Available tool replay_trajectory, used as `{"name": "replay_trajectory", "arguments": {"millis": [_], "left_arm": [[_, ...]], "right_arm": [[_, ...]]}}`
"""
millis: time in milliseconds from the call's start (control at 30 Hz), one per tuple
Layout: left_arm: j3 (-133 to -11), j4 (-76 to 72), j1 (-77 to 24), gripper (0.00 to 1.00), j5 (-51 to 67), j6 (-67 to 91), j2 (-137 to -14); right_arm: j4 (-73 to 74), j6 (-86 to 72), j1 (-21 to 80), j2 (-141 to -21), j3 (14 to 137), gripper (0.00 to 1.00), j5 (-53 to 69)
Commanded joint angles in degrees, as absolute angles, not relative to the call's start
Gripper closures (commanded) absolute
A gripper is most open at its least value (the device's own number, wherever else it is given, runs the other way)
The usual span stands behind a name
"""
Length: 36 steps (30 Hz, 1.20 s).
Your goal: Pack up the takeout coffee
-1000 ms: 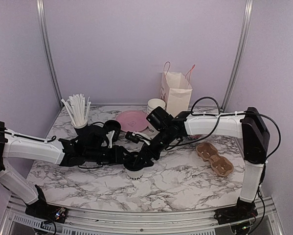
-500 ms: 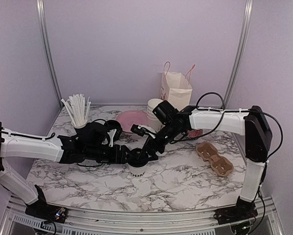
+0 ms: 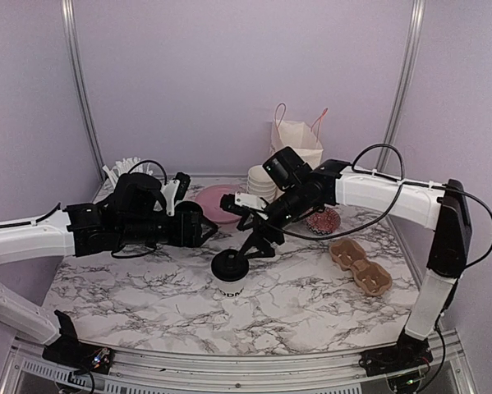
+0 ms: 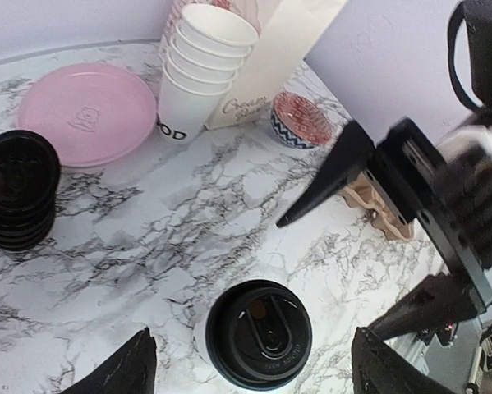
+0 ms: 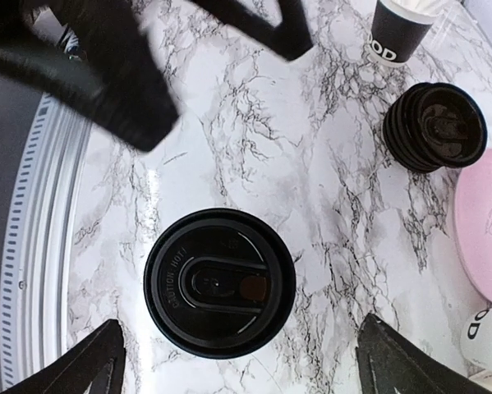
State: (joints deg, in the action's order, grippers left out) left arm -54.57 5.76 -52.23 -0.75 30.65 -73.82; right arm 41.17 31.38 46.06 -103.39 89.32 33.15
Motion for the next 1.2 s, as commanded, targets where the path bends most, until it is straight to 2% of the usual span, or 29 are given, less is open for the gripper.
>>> {"name": "replay_trajectory", "arguments": {"millis": [0, 367, 667, 867, 1167], "left_arm": [[-55.14, 10.84, -51.15, 0.17, -9.92, 29.17, -68.98], [-52.07, 11.48, -49.58, 0.17, -11.97, 30.38, -65.11], [-51.08, 11.45, -49.13, 0.17, -11.44, 30.54, -65.53], [-50.55, 11.02, -48.8, 0.17, -10.69, 30.76, -65.99], [-51.3, 10.56, -48.54, 0.17, -10.1, 29.66, -66.94]], "right_arm": [[40.53, 39.66, 49.43, -103.9, 90.16, 0.03, 24.72], [42.29, 38.4, 51.33, -110.01, 93.71, 0.04, 24.07], [43.74, 37.92, 51.54, -111.86, 94.66, 0.13, 24.42], [45.32, 37.2, 51.59, -112.47, 96.23, 0.29, 24.02], [47.97, 35.38, 46.75, -107.0, 94.91, 0.32, 26.13]]}}
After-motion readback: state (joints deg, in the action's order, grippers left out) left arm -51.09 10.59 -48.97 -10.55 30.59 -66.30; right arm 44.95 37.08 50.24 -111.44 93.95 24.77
